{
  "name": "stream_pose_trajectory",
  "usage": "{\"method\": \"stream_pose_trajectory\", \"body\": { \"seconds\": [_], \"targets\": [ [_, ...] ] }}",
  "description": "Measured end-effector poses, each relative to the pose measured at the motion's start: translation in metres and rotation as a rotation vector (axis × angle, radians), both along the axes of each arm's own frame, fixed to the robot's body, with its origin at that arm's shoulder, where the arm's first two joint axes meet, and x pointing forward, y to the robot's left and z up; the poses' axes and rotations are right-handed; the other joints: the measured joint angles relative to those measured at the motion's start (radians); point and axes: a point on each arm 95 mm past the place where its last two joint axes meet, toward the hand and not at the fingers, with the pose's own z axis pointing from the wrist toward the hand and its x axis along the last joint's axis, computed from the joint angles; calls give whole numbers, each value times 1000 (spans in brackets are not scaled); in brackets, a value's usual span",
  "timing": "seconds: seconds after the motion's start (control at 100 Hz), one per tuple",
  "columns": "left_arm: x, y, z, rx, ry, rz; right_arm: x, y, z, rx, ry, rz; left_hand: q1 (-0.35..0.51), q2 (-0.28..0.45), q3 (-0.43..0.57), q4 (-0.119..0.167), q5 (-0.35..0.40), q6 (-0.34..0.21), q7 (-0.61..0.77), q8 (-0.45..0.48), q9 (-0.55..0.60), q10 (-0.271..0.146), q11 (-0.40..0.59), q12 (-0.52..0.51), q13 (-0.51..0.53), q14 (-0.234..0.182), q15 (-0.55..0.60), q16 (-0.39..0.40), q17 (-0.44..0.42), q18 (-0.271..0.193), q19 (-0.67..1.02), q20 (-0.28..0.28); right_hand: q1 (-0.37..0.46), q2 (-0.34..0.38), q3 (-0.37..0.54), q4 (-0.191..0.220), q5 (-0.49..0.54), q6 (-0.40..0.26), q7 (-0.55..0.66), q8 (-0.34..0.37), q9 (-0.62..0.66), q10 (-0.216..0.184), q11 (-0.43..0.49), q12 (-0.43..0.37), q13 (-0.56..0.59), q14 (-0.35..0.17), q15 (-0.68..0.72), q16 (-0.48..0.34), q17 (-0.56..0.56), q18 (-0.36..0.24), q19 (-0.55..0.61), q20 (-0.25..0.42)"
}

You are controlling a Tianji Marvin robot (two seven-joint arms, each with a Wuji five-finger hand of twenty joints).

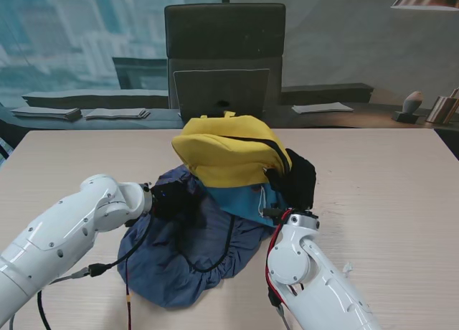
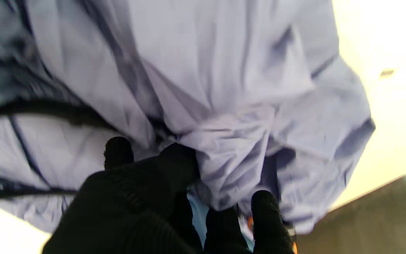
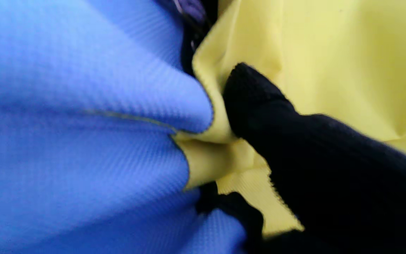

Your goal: Fit a rain cover over a backpack

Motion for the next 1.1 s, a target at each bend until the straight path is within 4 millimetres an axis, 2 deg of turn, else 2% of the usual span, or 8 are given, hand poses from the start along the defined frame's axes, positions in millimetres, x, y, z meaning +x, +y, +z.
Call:
{"method": "stream_pose_trajectory", "body": {
  "seconds": [0.19, 0.31, 0.39, 0.46, 0.53, 0.66, 0.84, 1.1],
  "targets": [
    [-7, 8, -4, 93, 25, 15, 0, 1, 0, -11, 2, 8, -15, -42, 65, 0, -11, 0, -28, -15, -24, 0, -124, -11, -37, 0, -115, -19, 0, 11, -100, -36, 0, 0, 0, 0, 0, 0, 0, 0, 0, 0, 0, 0, 0, 0, 0, 0, -1, 0, 0, 0],
    [-8, 11, -6, 117, 28, 25, 0, 2, -2, -27, 1, 13, -135, -89, 84, 0, -1, -44, 61, 3, -36, 1, -174, 2, -44, 0, -175, -19, -3, 23, -205, -38, 0, 1, 0, -2, 0, 0, 0, 0, 0, 0, 0, 0, 0, 0, 0, 0, -2, 0, 0, 0],
    [-9, 13, -8, 139, 43, 35, -1, 3, -2, -36, 1, 16, -300, -175, -31, 0, 42, -42, 135, 94, -67, 7, -217, 15, -62, 0, -243, -22, -7, 26, -297, -39, 0, 1, 0, -4, 0, 0, 0, 0, 0, 0, 0, 0, 0, 0, 0, 0, -9, 0, 0, 8],
    [-11, 18, -7, 160, 51, 45, -1, 4, -3, -64, -2, 26, -365, -230, -173, 0, 85, -81, 232, 253, -88, -4, -244, 15, -74, -2, -276, -23, -10, 34, -361, -35, 0, 2, 1, -5, 0, 0, 0, 0, 0, 0, 0, 0, 0, 0, 0, 0, -10, 0, 0, 10],
    [-13, 27, -2, 159, 28, 65, -1, 5, -3, -128, -11, 52, -410, -243, -254, 0, 135, -109, 313, 429, -64, -13, -174, 44, -74, -7, -276, -23, -10, 35, -382, 4, -2, 12, 1, -6, -1, -5, 0, 0, 0, 3, 3, 0, 0, 0, 11, -1, -11, 0, 11, 23],
    [-19, 49, 4, 158, -162, 79, -2, 5, -7, -292, -41, 119, -455, -241, -263, -7, 226, -130, 402, 608, -7, -29, -15, 50, -45, 16, -136, 25, 14, 41, -362, 53, -17, 17, 1, -17, -1, -24, 0, 1, 0, 3, 10, 0, 0, -4, 24, -1, -11, -4, 22, 50],
    [-36, 64, 11, 62, -250, 146, -4, 1, -16, -381, -44, 196, -480, -238, -261, -8, 243, -147, 418, 653, 70, -25, 47, 50, 44, 38, 14, 25, 9, 45, -3, 64, -21, 16, 2, -29, -1, -47, 1, 10, 0, 3, 10, 0, 0, -5, 24, -1, -24, -7, 23, 71],
    [-52, 75, 28, -105, -365, 192, -9, 5, -24, -619, -62, 239, -560, -27, -342, -17, 284, -125, 465, 692, 131, 9, 69, 50, 151, 58, 108, 74, 0, 49, 184, 79, -22, 13, 6, -29, 3, -50, 1, 11, 9, 3, 10, 1, 0, -7, 28, 0, 63, 2, 26, 96]
  ]
}}
